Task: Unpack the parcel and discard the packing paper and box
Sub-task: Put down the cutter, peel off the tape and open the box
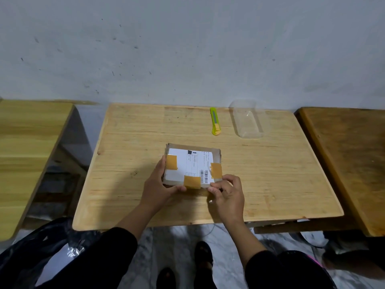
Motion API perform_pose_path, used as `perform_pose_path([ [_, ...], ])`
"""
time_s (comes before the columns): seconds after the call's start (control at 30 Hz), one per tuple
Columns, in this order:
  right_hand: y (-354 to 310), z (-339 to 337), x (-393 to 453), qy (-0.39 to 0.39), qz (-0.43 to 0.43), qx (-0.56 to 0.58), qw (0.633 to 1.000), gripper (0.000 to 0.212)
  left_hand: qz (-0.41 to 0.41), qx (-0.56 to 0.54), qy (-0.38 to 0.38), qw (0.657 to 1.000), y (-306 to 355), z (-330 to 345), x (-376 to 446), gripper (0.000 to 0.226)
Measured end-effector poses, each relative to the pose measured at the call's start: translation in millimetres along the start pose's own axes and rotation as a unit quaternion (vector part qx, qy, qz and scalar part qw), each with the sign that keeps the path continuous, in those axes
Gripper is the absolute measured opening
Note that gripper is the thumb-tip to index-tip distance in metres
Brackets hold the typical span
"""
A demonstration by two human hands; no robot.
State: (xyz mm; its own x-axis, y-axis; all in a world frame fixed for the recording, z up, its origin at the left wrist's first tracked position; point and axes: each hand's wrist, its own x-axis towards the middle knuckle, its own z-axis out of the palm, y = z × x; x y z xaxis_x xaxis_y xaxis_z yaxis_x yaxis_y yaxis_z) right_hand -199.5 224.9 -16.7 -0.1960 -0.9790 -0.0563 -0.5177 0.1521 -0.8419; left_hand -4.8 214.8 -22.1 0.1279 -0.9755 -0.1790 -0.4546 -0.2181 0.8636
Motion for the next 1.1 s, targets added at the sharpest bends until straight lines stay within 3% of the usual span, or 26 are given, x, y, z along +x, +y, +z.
perform_pose_path([
  [0.33, -2, -8, 15, -0.032, -0.012, 0.067, 0.997, 0.006, -0.001, -0.022, 0.018, 1.000, 0, 3, -2, 0.112],
  [0.53, -7, -11, 15, -0.043, -0.032, 0.106, 0.993, 0.027, -0.009, -0.028, 0.033, 0.999, -1, 5, -3, 0.105],
  [0.83, -10, -11, 16, -0.032, -0.033, 0.135, 0.990, 0.034, -0.023, -0.037, 0.030, 0.999, 0, 6, -4, 0.105],
  [1.1, -12, -16, 13, -0.033, -0.017, 0.187, 0.982, 0.025, -0.033, -0.050, 0.021, 0.998, 1, 4, -4, 0.106],
])
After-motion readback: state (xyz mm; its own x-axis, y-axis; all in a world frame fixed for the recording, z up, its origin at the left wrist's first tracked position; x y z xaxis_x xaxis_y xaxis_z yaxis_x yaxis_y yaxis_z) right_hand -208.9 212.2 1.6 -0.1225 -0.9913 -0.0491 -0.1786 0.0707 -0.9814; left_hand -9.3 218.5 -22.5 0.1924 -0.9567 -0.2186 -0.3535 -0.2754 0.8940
